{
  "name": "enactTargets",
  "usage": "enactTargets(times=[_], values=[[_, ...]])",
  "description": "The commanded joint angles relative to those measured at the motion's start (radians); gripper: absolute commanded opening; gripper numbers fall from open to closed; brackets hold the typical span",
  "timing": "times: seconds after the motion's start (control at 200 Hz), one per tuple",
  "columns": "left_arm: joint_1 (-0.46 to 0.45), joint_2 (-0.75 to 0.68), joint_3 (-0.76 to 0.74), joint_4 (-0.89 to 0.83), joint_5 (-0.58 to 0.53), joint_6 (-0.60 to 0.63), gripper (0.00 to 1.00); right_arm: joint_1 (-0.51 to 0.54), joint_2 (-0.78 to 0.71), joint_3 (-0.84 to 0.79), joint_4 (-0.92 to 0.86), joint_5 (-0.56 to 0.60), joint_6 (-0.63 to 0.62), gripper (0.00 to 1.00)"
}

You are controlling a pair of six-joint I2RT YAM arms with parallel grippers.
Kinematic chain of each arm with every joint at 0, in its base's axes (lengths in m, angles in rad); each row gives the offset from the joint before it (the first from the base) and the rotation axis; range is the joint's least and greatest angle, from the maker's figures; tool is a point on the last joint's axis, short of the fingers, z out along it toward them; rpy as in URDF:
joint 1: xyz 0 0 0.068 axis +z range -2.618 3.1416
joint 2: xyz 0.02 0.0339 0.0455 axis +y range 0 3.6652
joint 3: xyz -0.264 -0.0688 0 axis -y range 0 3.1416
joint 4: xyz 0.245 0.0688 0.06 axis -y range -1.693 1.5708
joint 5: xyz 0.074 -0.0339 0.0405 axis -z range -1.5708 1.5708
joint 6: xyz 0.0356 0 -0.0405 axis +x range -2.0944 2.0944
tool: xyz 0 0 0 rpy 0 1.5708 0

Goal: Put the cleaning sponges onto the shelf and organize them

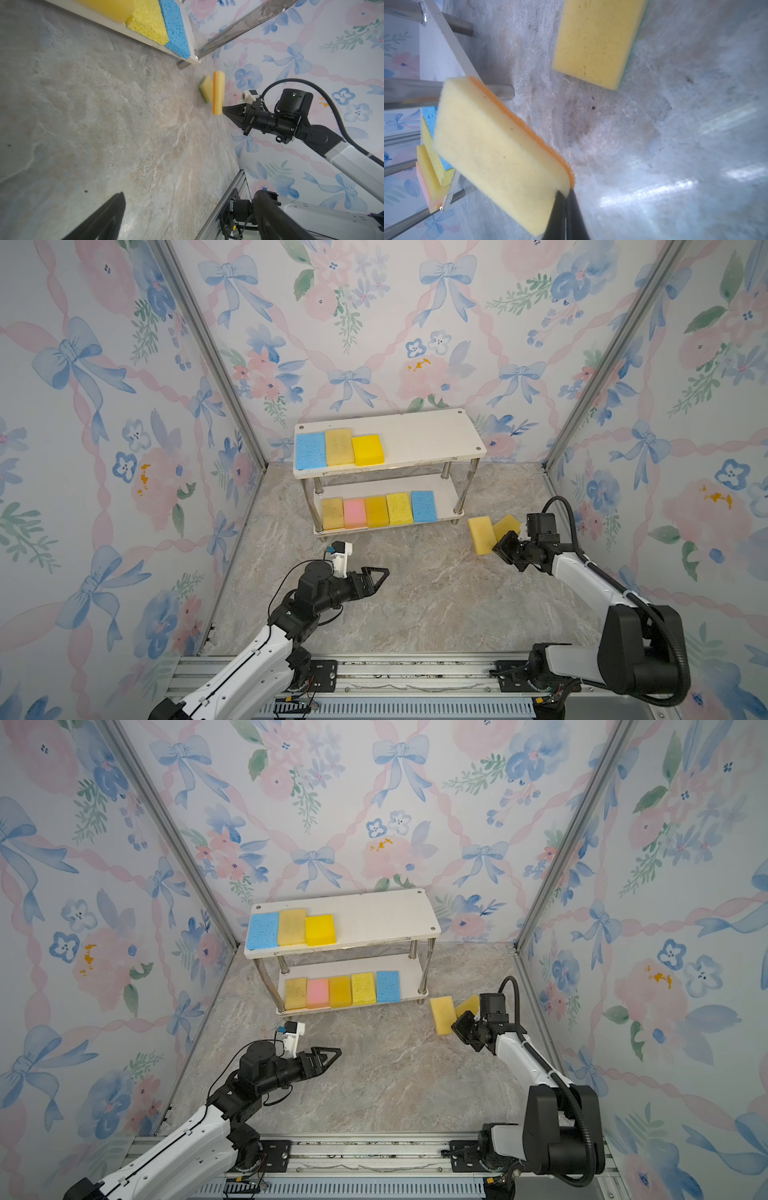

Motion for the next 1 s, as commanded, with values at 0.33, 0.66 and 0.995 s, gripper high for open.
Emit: enactTargets(times=[0.33, 0.66, 0.995], values=[[-0.238, 0.101, 0.034, 0.303, -0.205, -0.096, 0.98, 0.617, -0.239, 0.082, -0.170, 0.167, 0.187, 0.04], [-0.242, 0.121, 0.079, 0.320, -0.226, -0.083, 0.96, 0.819, -0.107, 0.319, -0.200, 0.176, 0.148, 0.05], [-0.221, 0.118, 0.130, 0.344, -0.263, -0.035, 0.55, 0.917, -0.053, 0.399, -0.198, 0.159, 0.157, 0.06]])
